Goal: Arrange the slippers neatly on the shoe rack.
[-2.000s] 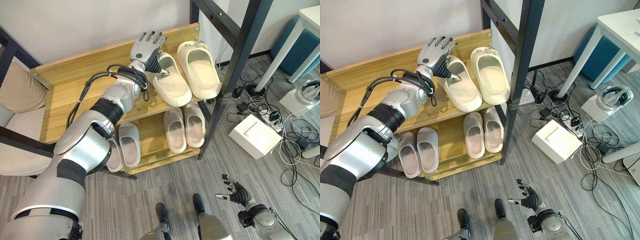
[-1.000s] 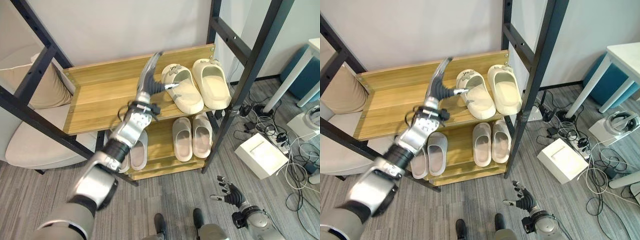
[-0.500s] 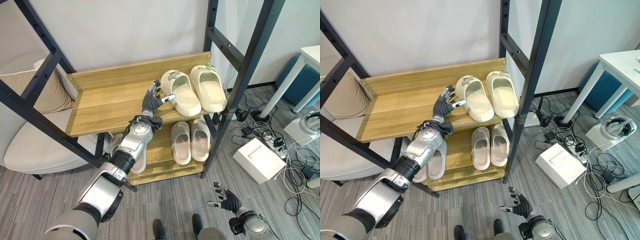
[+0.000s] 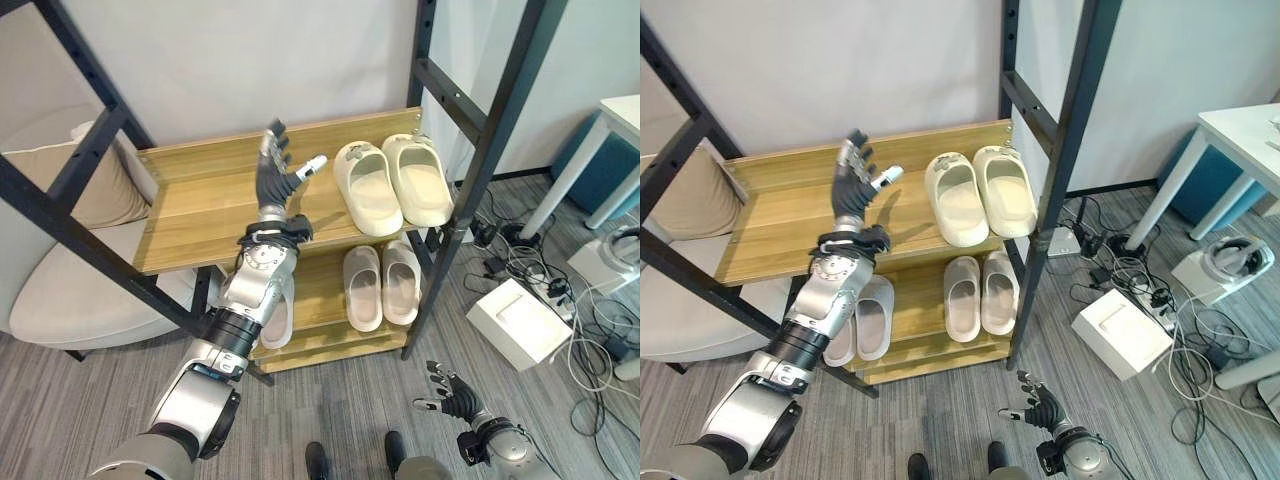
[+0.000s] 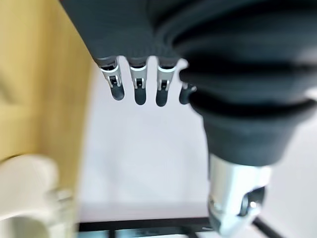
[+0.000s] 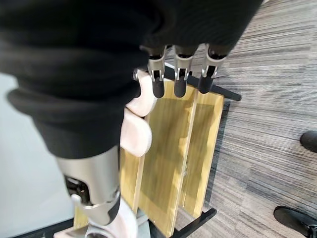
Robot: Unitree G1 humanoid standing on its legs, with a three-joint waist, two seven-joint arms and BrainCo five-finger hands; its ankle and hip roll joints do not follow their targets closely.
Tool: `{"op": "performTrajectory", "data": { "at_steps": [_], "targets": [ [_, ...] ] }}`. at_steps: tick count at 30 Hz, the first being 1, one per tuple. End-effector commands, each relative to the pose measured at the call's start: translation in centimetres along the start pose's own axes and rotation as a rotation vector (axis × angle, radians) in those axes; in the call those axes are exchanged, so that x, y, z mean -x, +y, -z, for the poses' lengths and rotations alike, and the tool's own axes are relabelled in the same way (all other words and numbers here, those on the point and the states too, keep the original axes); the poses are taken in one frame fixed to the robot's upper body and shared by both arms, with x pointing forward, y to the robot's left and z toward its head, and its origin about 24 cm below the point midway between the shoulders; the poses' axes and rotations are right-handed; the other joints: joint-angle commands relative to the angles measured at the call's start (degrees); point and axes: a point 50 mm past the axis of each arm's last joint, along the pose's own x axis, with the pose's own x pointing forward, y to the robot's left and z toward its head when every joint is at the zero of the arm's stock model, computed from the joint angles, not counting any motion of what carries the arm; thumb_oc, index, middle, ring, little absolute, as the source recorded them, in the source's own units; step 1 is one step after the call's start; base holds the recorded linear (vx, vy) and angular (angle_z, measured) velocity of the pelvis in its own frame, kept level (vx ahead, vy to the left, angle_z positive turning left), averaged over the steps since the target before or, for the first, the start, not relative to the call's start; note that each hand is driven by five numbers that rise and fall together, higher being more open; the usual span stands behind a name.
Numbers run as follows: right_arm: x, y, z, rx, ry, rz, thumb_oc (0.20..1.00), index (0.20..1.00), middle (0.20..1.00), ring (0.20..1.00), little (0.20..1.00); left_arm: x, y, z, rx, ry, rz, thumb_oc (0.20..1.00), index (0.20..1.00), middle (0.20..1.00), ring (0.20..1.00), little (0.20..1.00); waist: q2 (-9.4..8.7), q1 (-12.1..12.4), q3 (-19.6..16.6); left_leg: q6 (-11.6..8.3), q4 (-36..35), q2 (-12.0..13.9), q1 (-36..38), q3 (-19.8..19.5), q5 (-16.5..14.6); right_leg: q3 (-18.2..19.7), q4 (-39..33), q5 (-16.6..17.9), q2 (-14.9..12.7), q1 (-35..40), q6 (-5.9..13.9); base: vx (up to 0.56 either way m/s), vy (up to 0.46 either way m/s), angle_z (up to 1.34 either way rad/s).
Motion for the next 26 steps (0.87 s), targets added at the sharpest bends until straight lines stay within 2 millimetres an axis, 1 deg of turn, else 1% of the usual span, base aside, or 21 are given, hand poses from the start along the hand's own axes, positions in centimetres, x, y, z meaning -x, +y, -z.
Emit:
{"op": "performTrajectory", "data": {
  "at_steps": [1,2,3,4,5,6,7,9,10,11,12,13,14,15,16,17,19,20,23,25,26],
  "targets": [
    [-0.3,0.6,-0.8,-0.032,-0.066,-0.005,1.0,1.0,1.0,1.0,1.0,-0.5,-0.3,-3.1,0.074,-0.182,0.141,1.0,1.0,1.0,1.0,1.0,-2.43,1.7,-2.2,-3.63,0.0,1.9,4.1,2.2,-3.2,-1.7,-0.3,-2.6,-2.3,0.4,5.43,0.01,0.006,0.03],
    [-0.2,0.7,-0.7,-0.037,-0.062,-0.01,1.0,1.0,1.0,1.0,1.0,0.1,-0.4,-3.4,0.083,-0.19,0.172,1.0,1.0,1.0,1.0,1.0,-2.48,2.0,-2.4,-3.6,0.0,1.9,4.2,2.1,-3.2,-1.8,-0.3,-2.6,-2.3,0.5,5.4,0.01,0.01,0.03],
    [-0.1,0.8,-0.4,-0.046,-0.054,-0.02,1.0,1.0,1.0,1.0,1.0,1.8,-1.5,-4.0,0.159,-0.185,0.368,1.0,1.0,1.0,1.0,1.0,-2.7,2.6,-2.9,-3.55,0.0,1.9,4.3,2.0,-3.3,-1.9,-0.3,-2.5,-2.4,0.7,5.44,0.01,0.011,0.06],
    [-0.1,0.8,-0.4,-0.047,-0.053,-0.021,1.0,1.0,1.0,1.0,1.0,1.8,-1.5,-4.0,0.159,-0.183,0.369,1.0,1.0,1.0,1.0,1.0,-2.75,2.6,-2.9,-3.55,0.0,1.9,4.3,2.0,-3.3,-1.9,-0.3,-2.5,-2.4,0.7,5.45,0.02,0.019,0.09],
    [0.2,1.1,0.0,-0.056,-0.041,-0.037,1.0,1.0,1.0,1.0,1.0,3.8,-3.1,-4.0,0.311,-0.116,0.575,1.0,1.0,1.0,1.0,1.0,-2.93,3.2,-3.4,-3.44,0.0,1.8,4.4,1.7,-3.4,-2.1,-0.3,-2.4,-2.5,0.9,5.49,0.01,0.007,0.11],
    [0.2,1.1,0.0,-0.056,-0.041,-0.037,1.0,1.0,1.0,1.0,1.0,3.8,-3.1,-4.0,0.311,-0.116,0.575,1.0,1.0,1.0,1.0,1.0,-2.93,3.2,-3.4,-3.44,0.0,1.8,4.4,1.7,-3.4,-2.1,-0.3,-2.4,-2.5,0.9,5.49,0.0,0.026,0.11],
    [0.6,0.8,0.2,-0.041,-0.043,-0.061,1.0,1.0,1.0,1.0,1.0,8.8,-5.0,-1.7,0.4,0.167,0.963,1.0,1.0,1.0,1.0,1.0,-2.81,3.9,-3.8,-3.22,0.0,1.6,4.3,1.3,-3.5,-2.5,-0.3,-2.4,-2.6,1.0,5.57,-0.01,0.026,0.1],
    [0.6,0.7,0.2,-0.029,-0.043,-0.076,1.0,1.0,1.0,1.0,1.0,10.8,-4.9,-0.4,0.385,0.312,1.093,1.0,1.0,1.0,1.0,1.0,-2.78,4.1,-3.7,-3.14,0.0,1.5,4.4,1.4,-3.4,-2.5,-0.3,-2.3,-2.5,1.0,5.66,-0.02,0.02,0.04],
    [0.6,0.7,0.3,-0.03,-0.043,-0.076,1.0,1.0,1.0,1.0,1.0,10.8,-4.9,-0.4,0.385,0.313,1.094,1.0,1.0,1.0,1.0,1.0,-2.83,4.1,-3.7,-3.14,0.0,1.5,4.4,1.4,-3.4,-2.5,-0.3,-2.3,-2.5,1.0,5.67,0.0,0.0,0.0],
    [0.6,0.7,0.2,-0.023,-0.047,-0.083,1.0,1.0,1.0,1.0,1.0,12.3,-4.2,1.3,0.373,0.423,1.102,1.0,1.0,1.0,1.0,1.0,-2.81,4.2,-3.6,-3.05,0.0,1.5,4.4,1.4,-3.4,-2.4,-0.3,-2.2,-2.5,1.0,5.71,0.0,0.0,0.0],
    [0.6,0.5,0.1,-0.016,-0.05,-0.088,1.0,1.0,1.0,1.0,1.0,13.3,-3.8,2.1,0.318,0.483,1.138,1.0,1.0,1.0,1.0,1.0,-2.81,4.3,-3.6,-2.95,0.0,1.5,4.5,1.4,-3.4,-2.4,-0.3,-2.2,-2.5,1.1,5.71,0.0,0.0,0.0],
    [0.6,0.3,0.0,-0.016,-0.053,-0.095,1.0,1.0,1.0,1.0,1.0,15.1,-2.1,3.7,0.22,0.585,1.143,1.0,1.0,1.0,1.0,1.0,-2.78,4.5,-3.5,-2.84,0.0,1.5,4.7,1.5,-3.5,-2.4,-0.3,-2.2,-2.5,1.1,5.75,0.0,0.0,0.0],
    [0.7,0.3,0.2,-0.026,-0.049,-0.102,1.0,1.0,1.0,1.0,1.0,16.8,-0.7,5.4,0.12,0.67,1.129,1.0,1.0,1.0,1.0,1.0,-2.92,4.5,-3.6,-2.72,0.0,1.5,5.0,1.5,-3.6,-2.3,-0.3,-2.2,-2.5,1.3,5.79,0.0,0.032,0.01],
    [0.6,0.2,0.1,-0.037,-0.052,-0.094,1.0,1.0,1.0,1.0,1.0,17.6,0.5,6.6,0.042,0.708,1.073,1.0,1.0,1.0,1.0,1.0,-3.07,4.7,-3.6,-2.68,0.0,1.5,5.1,1.5,-3.6,-2.3,-0.3,-2.2,-2.6,1.4,5.79,0.0,0.0,0.0],
    [0.7,0.2,0.1,-0.035,-0.051,-0.095,1.0,1.0,1.0,1.0,1.0,17.6,0.5,6.7,0.041,0.707,1.072,1.0,1.0,1.0,1.0,1.0,-2.98,4.6,-3.6,-2.68,0.0,1.5,5.1,1.5,-3.6,-2.3,-0.3,-2.3,-2.6,1.4,5.79,0.0,0.0,0.0],
    [0.7,0.1,0.2,-0.046,-0.05,-0.089,1.0,1.0,1.0,1.0,1.0,18.5,1.1,7.6,-0.01,0.741,1.052,1.0,1.0,1.0,1.0,1.0,-3.11,4.7,-3.8,-2.64,0.0,1.5,5.2,1.5,-3.7,-2.3,-0.3,-2.3,-2.6,1.5,5.82,0.0,0.0,0.0],
    [0.5,-0.3,0.4,-0.078,-0.037,-0.05,1.0,1.0,1.0,1.0,1.0,22.1,4.6,11.2,-0.181,0.914,0.838,1.0,1.0,1.0,1.0,1.0,-3.45,5.1,-3.9,-2.51,0.0,1.5,5.3,1.6,-3.6,-2.1,-0.2,-2.3,-2.5,1.5,5.7,0.0,0.005,-0.02],
    [0.7,-0.7,0.8,-0.084,-0.02,-0.026,1.0,1.0,1.0,1.0,1.0,24.9,6.8,12.9,-0.219,1.043,0.663,1.0,1.0,1.0,1.0,1.0,-3.68,5.2,-4.0,-2.44,0.0,1.6,5.3,1.7,-3.5,-2.1,-0.2,-2.3,-2.5,1.4,5.61,0.0,0.0,0.0],
    [1.1,-1.5,1.9,-0.088,0.033,0.033,1.0,1.0,1.0,1.0,1.0,30.2,9.8,15.2,-0.17,1.266,0.186,1.0,1.0,1.0,1.0,1.0,-4.17,5.6,-4.5,-2.24,0.0,1.6,5.3,1.8,-3.3,-2.1,-0.2,-2.1,-2.4,1.3,5.43,-0.01,-0.014,0.06],
    [1.1,-1.6,2.3,-0.094,0.048,0.05,1.0,1.0,1.0,1.0,1.0,31.2,10.0,15.8,-0.107,1.306,0.029,1.0,1.0,1.0,1.0,1.0,-4.36,5.7,-4.8,-2.21,0.0,1.6,5.4,1.8,-3.3,-2.1,-0.2,-2.0,-2.4,1.4,5.33,0.0,-0.02,0.01],
    [1.2,-1.5,2.4,-0.099,0.052,0.051,1.0,1.0,1.0,1.0,1.0,31.3,10.1,15.8,-0.11,1.307,0.012,1.0,1.0,1.0,1.0,1.0,-4.41,5.7,-4.9,-2.18,0.0,1.6,5.5,1.9,-3.3,-2.0,-0.2,-2.0,-2.4,1.4,5.31,0.0,-0.02,-0.1]
  ]
}}
